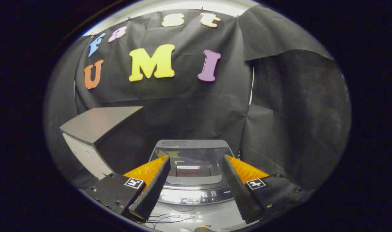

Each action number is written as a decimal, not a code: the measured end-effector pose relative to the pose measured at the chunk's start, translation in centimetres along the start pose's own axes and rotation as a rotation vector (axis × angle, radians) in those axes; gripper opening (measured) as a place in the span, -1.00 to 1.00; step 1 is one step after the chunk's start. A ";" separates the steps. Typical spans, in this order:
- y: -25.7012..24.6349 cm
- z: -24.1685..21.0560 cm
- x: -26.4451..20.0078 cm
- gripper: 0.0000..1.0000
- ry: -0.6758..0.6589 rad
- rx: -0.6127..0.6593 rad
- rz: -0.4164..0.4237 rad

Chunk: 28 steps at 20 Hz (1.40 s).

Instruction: Put the clothes into the washing machine and then close the washing machine lid.

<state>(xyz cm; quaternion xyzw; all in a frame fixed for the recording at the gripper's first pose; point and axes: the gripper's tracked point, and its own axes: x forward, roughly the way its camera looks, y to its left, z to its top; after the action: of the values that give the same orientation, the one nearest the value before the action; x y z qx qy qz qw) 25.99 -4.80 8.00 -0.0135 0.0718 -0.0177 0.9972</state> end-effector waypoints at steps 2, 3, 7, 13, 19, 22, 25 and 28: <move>0.2 -0.2 -2.9 1.00 -0.045 -0.007 0.005; 0.4 -0.4 -4.3 1.00 -0.059 -0.010 0.010; 0.7 -1.2 -9.5 1.00 -0.107 -0.013 0.012; 2.1 -1.9 -16.3 1.00 -0.130 0.004 -0.013; 7.4 -2.7 -21.3 1.00 -0.158 0.006 0.043; 11.0 -4.1 -22.3 1.00 -0.143 -0.016 0.090; 13.0 -5.8 -23.2 1.00 -0.127 -0.041 0.097; 15.0 -7.2 -23.7 1.00 -0.120 -0.070 0.119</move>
<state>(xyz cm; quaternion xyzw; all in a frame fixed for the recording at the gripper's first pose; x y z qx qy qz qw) 2.02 10.87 3.78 -0.0448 0.0130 0.0448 0.9979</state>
